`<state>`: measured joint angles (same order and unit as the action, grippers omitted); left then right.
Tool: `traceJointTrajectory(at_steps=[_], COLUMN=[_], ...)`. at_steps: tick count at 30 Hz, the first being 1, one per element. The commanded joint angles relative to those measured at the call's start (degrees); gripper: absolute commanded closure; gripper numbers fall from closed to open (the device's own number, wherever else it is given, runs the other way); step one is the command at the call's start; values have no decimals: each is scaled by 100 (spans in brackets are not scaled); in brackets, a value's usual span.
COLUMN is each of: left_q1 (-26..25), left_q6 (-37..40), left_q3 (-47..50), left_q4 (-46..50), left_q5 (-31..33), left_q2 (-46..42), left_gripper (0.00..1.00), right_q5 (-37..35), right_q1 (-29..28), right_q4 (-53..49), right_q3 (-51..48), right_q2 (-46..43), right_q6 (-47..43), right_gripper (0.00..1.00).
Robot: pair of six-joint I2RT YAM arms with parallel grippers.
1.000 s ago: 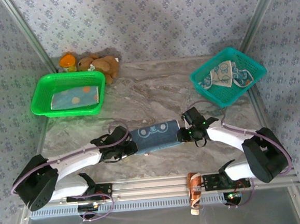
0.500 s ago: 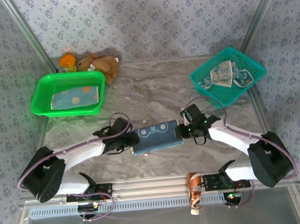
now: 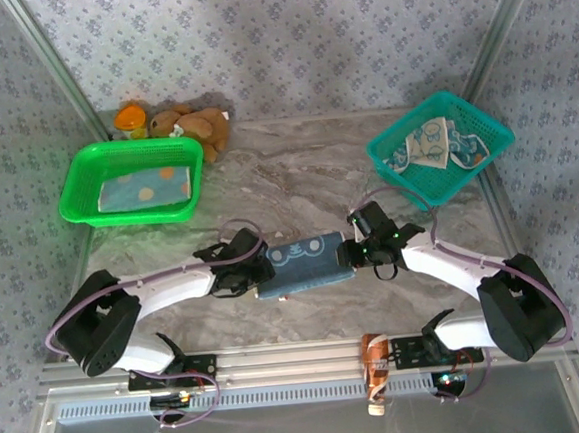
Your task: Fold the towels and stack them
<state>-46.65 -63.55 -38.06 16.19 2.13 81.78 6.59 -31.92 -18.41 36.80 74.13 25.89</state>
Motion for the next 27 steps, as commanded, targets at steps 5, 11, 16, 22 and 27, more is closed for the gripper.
traceJointTrajectory(at_steps=[5, 11, 16, 22, 27], left_q1=[-85, -160, -148, -76, 6], left_q6=[-134, -145, -47, 206, 473], left_q3=[-171, -109, 28, 64, -158], left_q4=[-65, -117, -177, -123, 559], left_q5=[120, 227, 265, 246, 435], left_q2=[456, 982, 1104, 975, 362], left_gripper=[43, 58, 79, 100, 100], right_q5=[-59, -65, -79, -64, -61], right_q1=[-14, 0, 36, 121, 179], right_q4=[46, 15, -52, -153, -228], right_q3=[-56, -53, -23, 9, 94], right_q2=[-21, -46, -174, -328, -416], right_q6=[-75, -49, -49, -40, -31], right_gripper=[55, 47, 37, 27, 0])
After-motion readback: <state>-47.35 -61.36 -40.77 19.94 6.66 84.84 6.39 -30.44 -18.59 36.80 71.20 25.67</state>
